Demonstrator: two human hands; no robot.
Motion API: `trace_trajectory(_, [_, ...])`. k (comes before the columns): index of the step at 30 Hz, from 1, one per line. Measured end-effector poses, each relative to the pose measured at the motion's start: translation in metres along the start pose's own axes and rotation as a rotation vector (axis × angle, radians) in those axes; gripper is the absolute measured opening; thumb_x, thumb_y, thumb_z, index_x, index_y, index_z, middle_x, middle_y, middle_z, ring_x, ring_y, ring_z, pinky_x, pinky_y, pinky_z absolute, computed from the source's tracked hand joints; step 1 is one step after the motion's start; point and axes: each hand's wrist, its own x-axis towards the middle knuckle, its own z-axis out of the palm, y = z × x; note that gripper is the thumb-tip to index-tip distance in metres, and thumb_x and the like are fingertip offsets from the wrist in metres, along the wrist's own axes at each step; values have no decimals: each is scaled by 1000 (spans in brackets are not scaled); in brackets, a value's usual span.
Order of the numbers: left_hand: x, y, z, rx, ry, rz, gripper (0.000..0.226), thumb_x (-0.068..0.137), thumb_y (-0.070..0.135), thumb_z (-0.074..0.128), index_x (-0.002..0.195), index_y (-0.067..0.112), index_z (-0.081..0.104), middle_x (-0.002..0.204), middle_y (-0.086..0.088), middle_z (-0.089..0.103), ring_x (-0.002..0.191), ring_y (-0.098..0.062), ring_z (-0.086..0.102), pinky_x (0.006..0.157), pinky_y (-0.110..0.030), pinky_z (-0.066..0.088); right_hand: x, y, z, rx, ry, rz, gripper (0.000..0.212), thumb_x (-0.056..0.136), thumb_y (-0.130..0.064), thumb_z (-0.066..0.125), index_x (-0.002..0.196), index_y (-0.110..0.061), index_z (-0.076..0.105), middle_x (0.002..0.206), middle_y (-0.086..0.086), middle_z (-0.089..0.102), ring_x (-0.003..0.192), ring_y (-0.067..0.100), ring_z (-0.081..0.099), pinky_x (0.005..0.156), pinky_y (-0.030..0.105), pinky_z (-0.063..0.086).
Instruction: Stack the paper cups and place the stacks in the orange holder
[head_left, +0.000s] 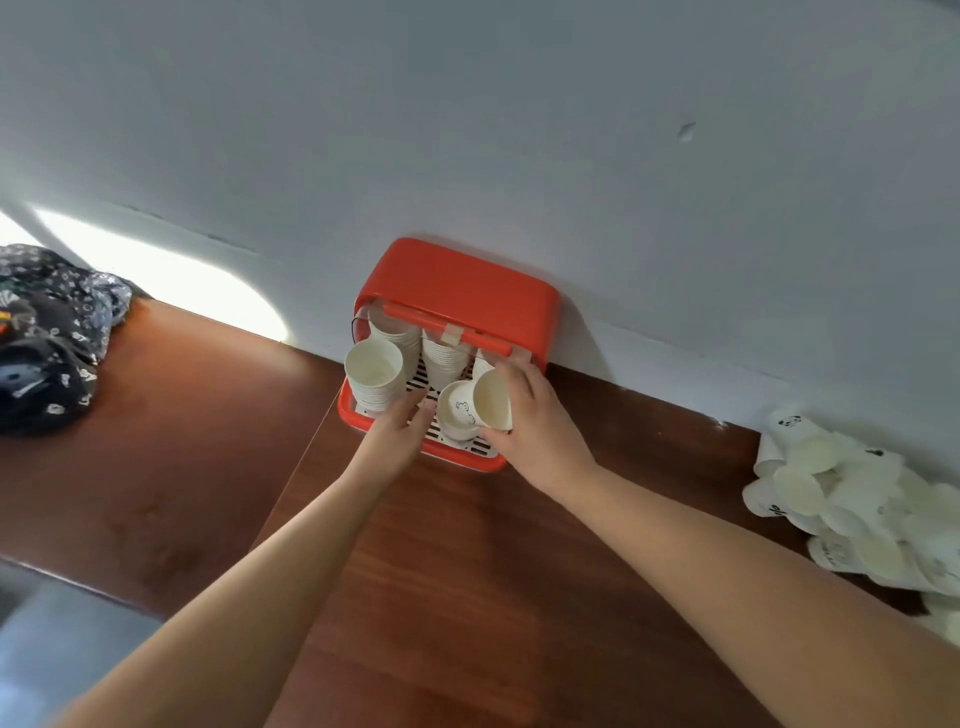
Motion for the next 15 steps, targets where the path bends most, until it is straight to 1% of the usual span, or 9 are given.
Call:
trace_trajectory(3, [3, -2, 3, -89, -41, 12, 45, 102, 49, 47, 136, 22, 58, 135, 6, 61, 128, -10, 52, 105, -30, 38, 7, -2, 14, -141, -10, -79, 70, 76, -26, 80, 134, -9, 46, 143, 11, 38, 126, 34, 48, 94, 45, 53])
trace_trajectory(5, [6, -5, 6, -133, -84, 40, 38, 102, 49, 46, 127, 27, 64, 124, 10, 67, 120, -8, 58, 103, -31, 44, 9, -4, 23, -213, -39, -124, 65, 78, -33, 78, 130, -9, 49, 136, 13, 43, 114, 36, 55, 83, 47, 56])
trace_trajectory(6, [8, -8, 7, -148, -97, 52, 35, 103, 47, 45, 124, 28, 65, 119, 10, 69, 117, -9, 60, 101, -32, 45, 9, -5, 28, -235, -59, -125, 66, 77, -35, 78, 131, -8, 50, 132, 12, 45, 110, 35, 57, 81, 48, 56])
trace_trajectory(7, [9, -9, 9, -168, -103, 57, 35, 104, 45, 44, 124, 27, 65, 120, 9, 69, 118, -11, 60, 101, -31, 45, 9, -4, 32, -242, -84, -94, 70, 76, -36, 80, 133, -8, 50, 130, 12, 46, 109, 34, 57, 84, 48, 55])
trace_trajectory(9, [9, -8, 10, -160, -87, 27, 38, 105, 42, 45, 135, 23, 59, 128, 11, 63, 123, -7, 55, 102, -28, 40, 11, 1, 41, -210, -133, 21, 79, 75, -37, 81, 140, -9, 45, 133, 9, 44, 118, 33, 52, 94, 46, 50])
trace_trajectory(10, [9, -8, 9, -130, -94, 11, 39, 104, 39, 47, 138, 23, 56, 129, 13, 61, 121, -5, 54, 103, -26, 39, 12, 5, 45, -174, -160, 73, 82, 77, -37, 80, 143, -10, 41, 136, 8, 42, 123, 32, 48, 98, 45, 48])
trace_trajectory(11, [10, -10, 9, -93, -118, 17, 38, 103, 37, 51, 138, 24, 55, 128, 14, 61, 119, -3, 55, 104, -27, 41, 13, 8, 49, -119, -202, 116, 85, 79, -35, 79, 148, -13, 36, 140, 8, 40, 127, 31, 46, 101, 44, 47])
trace_trajectory(13, [14, -16, 6, -13, -170, 74, 41, 97, 35, 56, 137, 29, 56, 125, 13, 65, 113, -3, 62, 103, -37, 50, 14, 13, 53, 35, -326, 175, 91, 82, -28, 77, 154, -20, 23, 150, 7, 33, 135, 28, 42, 107, 42, 43])
trace_trajectory(15, [17, -23, 4, 33, -167, 109, 42, 95, 32, 60, 137, 29, 56, 122, 12, 67, 111, -5, 64, 99, -42, 53, 16, 15, 53, 108, -360, 190, 92, 84, -23, 76, 155, -25, 19, 155, 8, 32, 137, 26, 41, 109, 41, 41])
